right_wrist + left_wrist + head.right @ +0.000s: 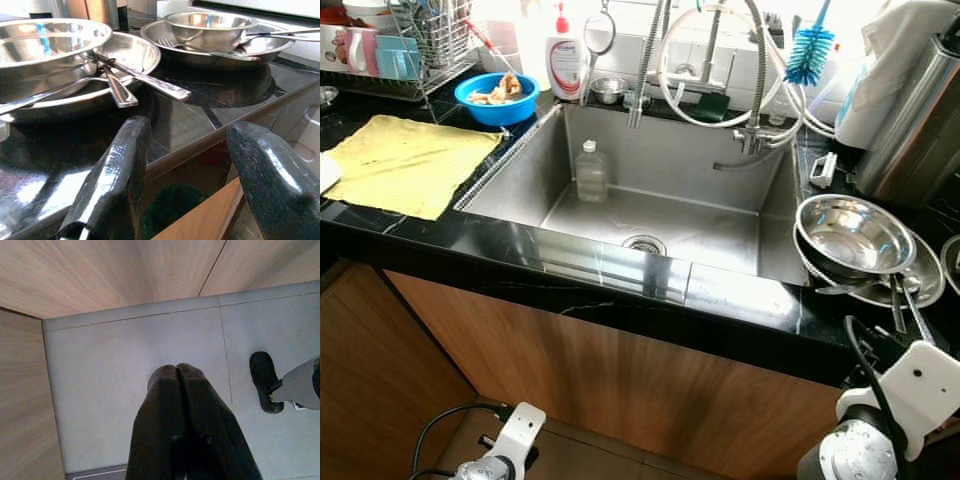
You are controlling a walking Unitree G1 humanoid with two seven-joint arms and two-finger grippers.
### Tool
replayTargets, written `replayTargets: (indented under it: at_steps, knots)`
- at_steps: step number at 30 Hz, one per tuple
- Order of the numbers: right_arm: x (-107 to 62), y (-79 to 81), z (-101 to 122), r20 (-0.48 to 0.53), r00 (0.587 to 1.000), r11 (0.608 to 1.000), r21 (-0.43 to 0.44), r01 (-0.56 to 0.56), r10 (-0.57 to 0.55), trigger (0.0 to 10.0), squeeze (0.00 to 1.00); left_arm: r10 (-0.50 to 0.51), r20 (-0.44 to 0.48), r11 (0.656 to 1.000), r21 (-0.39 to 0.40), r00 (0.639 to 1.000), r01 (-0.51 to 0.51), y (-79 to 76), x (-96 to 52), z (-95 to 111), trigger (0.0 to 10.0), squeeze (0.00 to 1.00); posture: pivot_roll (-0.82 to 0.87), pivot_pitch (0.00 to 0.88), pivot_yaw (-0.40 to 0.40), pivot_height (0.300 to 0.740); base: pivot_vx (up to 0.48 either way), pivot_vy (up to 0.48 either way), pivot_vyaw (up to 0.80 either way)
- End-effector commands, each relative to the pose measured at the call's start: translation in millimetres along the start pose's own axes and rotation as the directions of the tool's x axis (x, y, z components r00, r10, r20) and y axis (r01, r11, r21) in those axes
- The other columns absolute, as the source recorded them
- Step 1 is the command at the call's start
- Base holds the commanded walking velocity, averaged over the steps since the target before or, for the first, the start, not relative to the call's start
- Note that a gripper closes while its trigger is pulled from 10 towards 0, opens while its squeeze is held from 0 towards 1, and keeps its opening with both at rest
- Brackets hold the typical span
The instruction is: Kitchen organization
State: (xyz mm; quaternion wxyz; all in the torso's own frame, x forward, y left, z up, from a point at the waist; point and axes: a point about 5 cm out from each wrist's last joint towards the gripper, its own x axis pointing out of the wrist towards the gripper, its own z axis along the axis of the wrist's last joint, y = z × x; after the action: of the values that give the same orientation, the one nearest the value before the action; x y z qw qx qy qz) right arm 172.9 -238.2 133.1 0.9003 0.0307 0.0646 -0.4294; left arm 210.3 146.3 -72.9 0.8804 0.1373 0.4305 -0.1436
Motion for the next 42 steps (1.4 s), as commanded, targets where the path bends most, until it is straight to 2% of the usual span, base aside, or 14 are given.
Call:
replayTargets:
  at_steps: [1,18,21,25,42]
  knots:
    - [-10.2,0.5,-6,-0.056,0.998,0.998,0.049,0.035,-0.032,10.0,0.00,-0.008,-0.015,1.000,0.003,1.000,0.008,-1.1,-0.2,-3,10.0,0.00,-0.02,0.034,-0.049,0.740,0.000,0.000,0.00]
    - [-2.7,-2.1,3,0.007,0.998,0.995,0.082,0.062,-0.063,10.0,0.00,-0.011,-0.015,1.000,0.009,1.000,0.011,-1.2,-0.2,-3,10.0,0.00,-0.02,0.030,-0.048,0.740,0.000,0.000,0.00]
    - [-1.2,0.3,5,0.020,0.999,0.993,0.115,0.038,-0.041,10.0,0.00,-0.011,-0.015,1.000,0.010,1.000,0.011,-1.2,-0.2,-3,10.0,0.00,-0.02,0.030,-0.047,0.740,0.000,0.000,0.00]
    - [-0.7,2.4,6,0.022,0.999,0.994,0.110,0.023,-0.026,10.0,0.00,-0.011,-0.015,1.000,0.011,1.000,0.011,-1.1,-0.2,-3,10.0,0.00,-0.02,0.032,-0.046,0.740,0.000,0.000,0.00]
    - [8.8,-8.1,4,0.025,0.998,0.992,0.114,0.062,-0.065,10.0,0.00,-0.009,-0.015,1.000,0.012,1.000,0.009,-0.3,-0.2,-2,10.0,0.00,-0.02,0.034,-0.043,0.740,0.000,0.000,0.00]
